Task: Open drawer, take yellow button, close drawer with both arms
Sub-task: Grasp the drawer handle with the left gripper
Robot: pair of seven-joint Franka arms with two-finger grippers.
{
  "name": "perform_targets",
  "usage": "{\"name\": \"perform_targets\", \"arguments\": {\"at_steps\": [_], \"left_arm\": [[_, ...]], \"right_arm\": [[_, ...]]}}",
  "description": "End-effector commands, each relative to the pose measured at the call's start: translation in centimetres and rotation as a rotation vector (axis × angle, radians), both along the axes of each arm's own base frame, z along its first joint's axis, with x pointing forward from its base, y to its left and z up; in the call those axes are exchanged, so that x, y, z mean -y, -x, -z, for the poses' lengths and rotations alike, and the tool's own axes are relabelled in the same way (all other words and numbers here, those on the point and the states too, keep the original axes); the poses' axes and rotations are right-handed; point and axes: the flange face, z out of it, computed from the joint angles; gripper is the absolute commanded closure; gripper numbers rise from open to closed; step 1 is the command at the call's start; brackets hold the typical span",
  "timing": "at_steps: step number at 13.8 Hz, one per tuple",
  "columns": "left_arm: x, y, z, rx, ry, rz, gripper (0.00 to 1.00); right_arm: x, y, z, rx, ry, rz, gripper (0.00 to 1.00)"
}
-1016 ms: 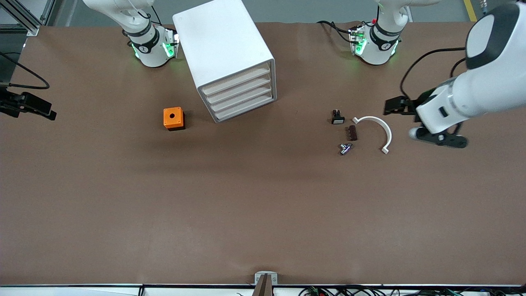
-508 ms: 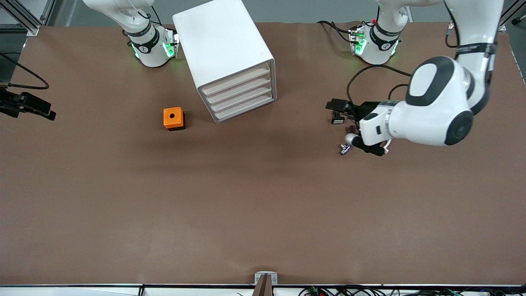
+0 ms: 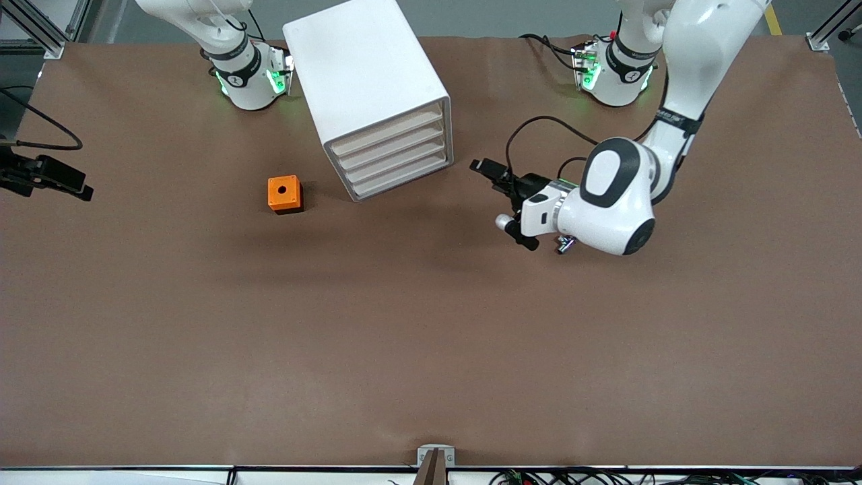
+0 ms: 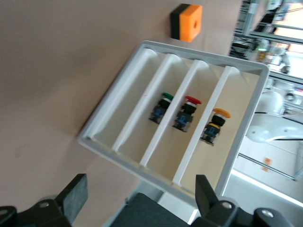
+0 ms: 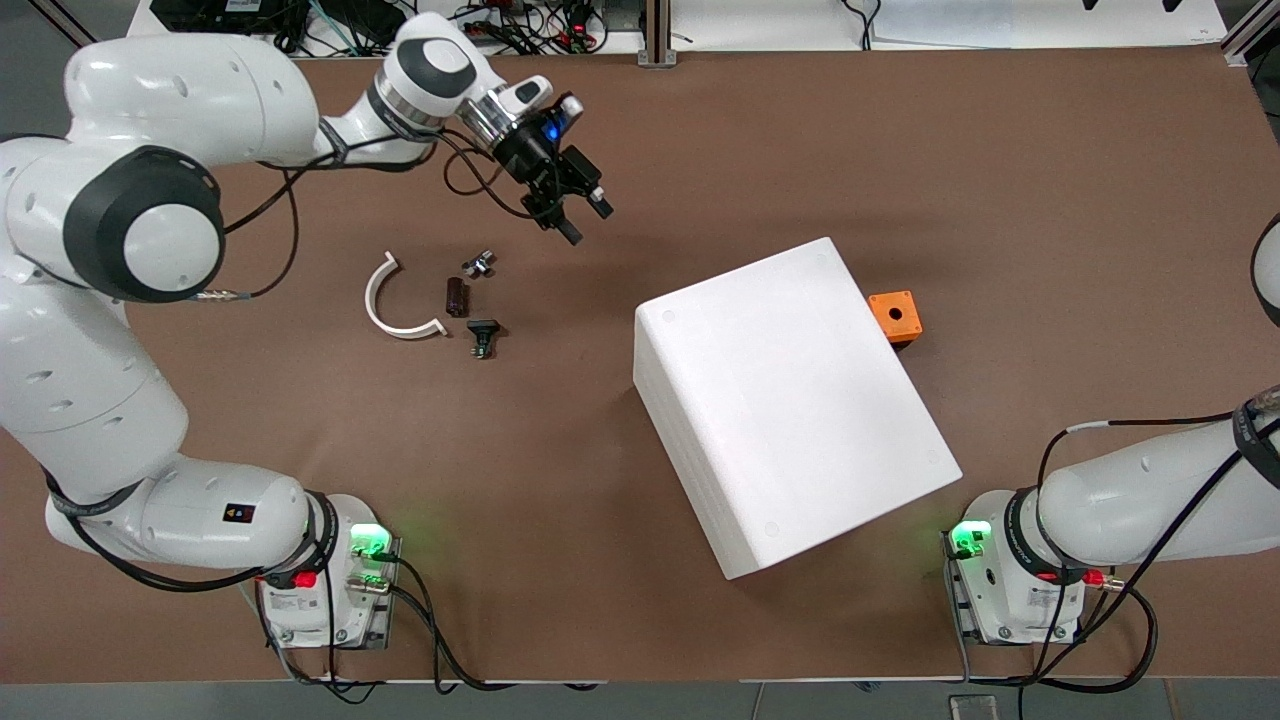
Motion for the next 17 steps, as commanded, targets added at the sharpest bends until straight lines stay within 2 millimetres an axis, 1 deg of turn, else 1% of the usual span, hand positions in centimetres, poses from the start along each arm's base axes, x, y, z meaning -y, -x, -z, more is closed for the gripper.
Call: {"name": "perform_targets", "arguments": {"at_steps": [1, 2, 3, 4, 5, 6, 7, 8, 9, 11, 12, 13, 14, 16, 17], "left_arm": [[0.7, 1.7, 1.3, -0.031, 0.108, -0.021, 0.00], [1.5, 2.7, 1.9, -0.041, 0.163, -0.024, 0.00], [2.1, 3.6, 2.6, -0.053, 0.197, -0.026, 0.00], [2.6, 4.1, 3.2, -0.062, 0.214, -0.028, 0.00], [3.0, 4.6, 3.8, -0.058, 0.238, -0.020, 0.00], [3.4, 4.9, 4.7, -0.064, 0.272, -0.025, 0.00], [4.3, 5.4, 5.1, -0.070, 0.305, -0.025, 0.00], [5.2, 6.0, 5.2, -0.082, 0.331, -0.030, 0.00], [6.5, 6.8, 5.1, -0.093, 0.345, -0.030, 0.00], [7.7, 7.4, 4.9, -0.097, 0.361, -0.047, 0.00], [8.5, 7.9, 5.0, -0.081, 0.373, -0.044, 0.00], [8.9, 8.1, 5.2, -0.084, 0.385, -0.057, 0.02], [9.3, 8.3, 5.5, -0.090, 0.386, -0.060, 0.04], [10.1, 8.7, 5.5, -0.079, 0.395, -0.068, 0.14], [11.0, 9.4, 5.8, -0.076, 0.418, -0.068, 0.21]], "right_arm": [[-2.5, -1.1, 0.8, 0.004, 0.026, -0.019, 0.00], [-3.0, -1.5, 1.3, 0.006, 0.024, 0.009, 0.00], [-4.0, -1.7, 1.4, 0.008, 0.025, 0.032, 0.00], [-5.0, -1.7, 1.6, 0.006, 0.032, 0.026, 0.00], [-5.8, -2.0, 2.3, 0.002, 0.035, 0.015, 0.00], [-6.5, -2.1, 2.3, 0.009, 0.030, 0.006, 0.00], [-6.9, -2.0, 2.6, -0.007, 0.017, 0.020, 0.00], [-8.2, -1.8, 2.8, -0.013, 0.018, 0.039, 0.00], [-9.9, -1.6, 2.8, -0.014, 0.022, 0.070, 0.00], [-12.4, -1.1, 2.9, -0.027, 0.032, 0.096, 0.00], [-12.6, -1.0, 3.0, -0.033, 0.035, 0.101, 0.00], [-12.8, -1.0, 3.0, -0.033, 0.033, 0.116, 0.00], [-13.7, -0.8, 3.1, -0.034, 0.035, 0.125, 0.00], [-15.4, -0.4, 3.4, -0.040, 0.043, 0.175, 0.00], [-16.2, -0.2, 3.6, -0.044, 0.047, 0.183, 0.00]]}}
